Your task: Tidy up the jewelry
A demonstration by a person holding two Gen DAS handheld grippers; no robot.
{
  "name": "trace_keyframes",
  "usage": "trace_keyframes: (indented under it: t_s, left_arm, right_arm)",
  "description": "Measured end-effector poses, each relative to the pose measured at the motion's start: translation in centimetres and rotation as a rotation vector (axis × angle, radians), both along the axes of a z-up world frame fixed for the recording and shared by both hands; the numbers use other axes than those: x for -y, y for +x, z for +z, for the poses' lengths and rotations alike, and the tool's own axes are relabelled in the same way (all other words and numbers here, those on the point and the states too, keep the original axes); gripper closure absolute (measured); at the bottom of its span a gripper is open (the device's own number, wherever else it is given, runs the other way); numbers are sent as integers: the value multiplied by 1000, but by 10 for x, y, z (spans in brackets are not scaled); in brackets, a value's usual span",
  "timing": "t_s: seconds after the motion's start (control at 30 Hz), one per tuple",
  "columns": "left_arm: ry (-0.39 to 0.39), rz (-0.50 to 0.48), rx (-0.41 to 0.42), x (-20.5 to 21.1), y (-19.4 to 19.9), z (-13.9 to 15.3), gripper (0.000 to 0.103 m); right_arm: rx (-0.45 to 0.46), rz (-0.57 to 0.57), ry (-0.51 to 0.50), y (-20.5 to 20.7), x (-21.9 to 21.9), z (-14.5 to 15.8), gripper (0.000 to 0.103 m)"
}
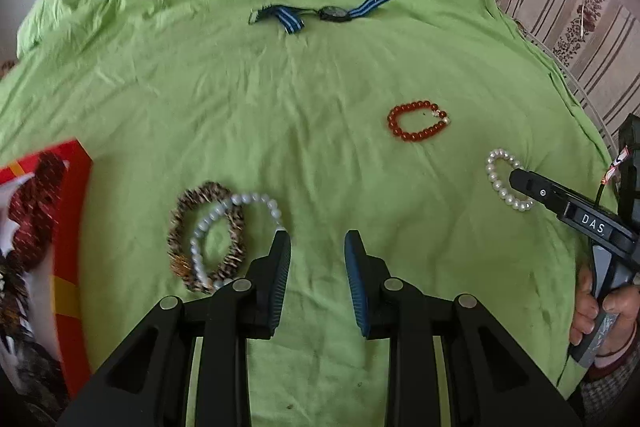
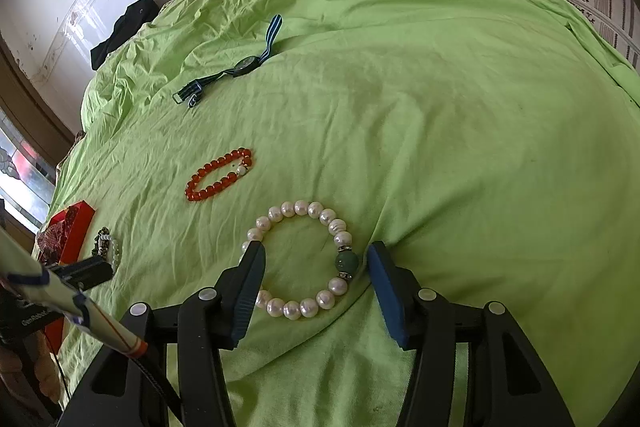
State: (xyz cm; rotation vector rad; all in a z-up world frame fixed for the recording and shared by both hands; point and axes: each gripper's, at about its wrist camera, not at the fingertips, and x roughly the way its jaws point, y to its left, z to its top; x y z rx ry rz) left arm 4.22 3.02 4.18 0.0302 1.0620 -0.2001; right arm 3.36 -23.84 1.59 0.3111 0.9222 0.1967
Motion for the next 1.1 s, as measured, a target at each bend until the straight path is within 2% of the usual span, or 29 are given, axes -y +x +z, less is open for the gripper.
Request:
trace_keyframes:
  t_s: [0.23, 0.5, 0.6, 0.63, 0.67, 0.9, 1.1]
  left_arm:
    - [35, 18, -49, -3, 13, -23, 76]
    - [34, 28, -56, 2, 15, -26, 73]
    - [9, 5, -72, 6, 11, -24, 98]
    - [-7, -1, -76, 8, 8, -21, 98]
    - [-15, -8, -72, 10, 4, -17, 98]
    - [-91, -23, -9, 14, -28, 25, 98]
    - [-171, -1, 31, 2, -60, 60, 98]
  right_arm:
    - [0, 2, -2, 1, -1, 0, 45]
    - [1, 7, -8, 1, -1, 0, 47]
    - [-2, 6, -28, 0, -3, 0, 70]
    - [-1, 8, -21, 0, -3, 0, 84]
    - [-5, 20, -3, 0, -3, 0, 90]
    - [49, 35, 13, -9, -7, 11, 90]
    - [91, 2, 54, -24, -4, 24, 90]
